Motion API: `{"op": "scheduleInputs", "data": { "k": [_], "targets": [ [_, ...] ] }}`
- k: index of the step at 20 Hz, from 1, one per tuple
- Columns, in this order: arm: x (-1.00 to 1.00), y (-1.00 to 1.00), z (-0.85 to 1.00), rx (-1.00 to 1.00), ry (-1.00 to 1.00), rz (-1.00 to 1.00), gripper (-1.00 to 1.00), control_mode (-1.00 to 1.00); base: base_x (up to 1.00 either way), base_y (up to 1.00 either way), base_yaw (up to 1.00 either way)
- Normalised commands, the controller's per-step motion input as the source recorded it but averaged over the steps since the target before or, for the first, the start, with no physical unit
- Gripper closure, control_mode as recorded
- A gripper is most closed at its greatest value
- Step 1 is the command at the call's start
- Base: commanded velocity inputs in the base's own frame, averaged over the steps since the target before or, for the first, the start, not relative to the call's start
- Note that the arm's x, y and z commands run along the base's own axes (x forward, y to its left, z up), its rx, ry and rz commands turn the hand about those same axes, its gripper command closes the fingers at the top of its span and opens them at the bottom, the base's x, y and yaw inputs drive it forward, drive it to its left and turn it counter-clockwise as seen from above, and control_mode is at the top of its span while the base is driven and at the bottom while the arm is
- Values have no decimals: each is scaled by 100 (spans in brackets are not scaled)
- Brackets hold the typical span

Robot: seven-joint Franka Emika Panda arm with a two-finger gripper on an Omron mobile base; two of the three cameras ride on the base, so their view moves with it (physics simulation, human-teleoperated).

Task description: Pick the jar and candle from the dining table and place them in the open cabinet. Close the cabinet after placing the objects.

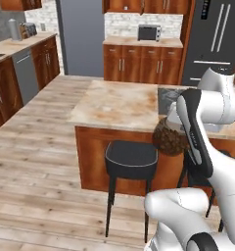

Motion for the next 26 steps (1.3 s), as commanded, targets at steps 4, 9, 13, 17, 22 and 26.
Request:
{"op": "scheduleInputs", "data": {
  "k": [4,9,13,17,22,26],
  "targets": [
    [0,0,0,0,0,0,100,100,31,57,-6],
    [0,0,0,0,0,0,100,100,31,57,-6],
    [0,0,0,0,0,0,100,100,32,56,-7],
    [0,0,0,0,0,0,100,100,32,57,-7],
    [0,0,0,0,0,0,100,100,32,57,-6],
    [0,0,0,0,0,0,100,100,31,57,-5]
  ]
}}
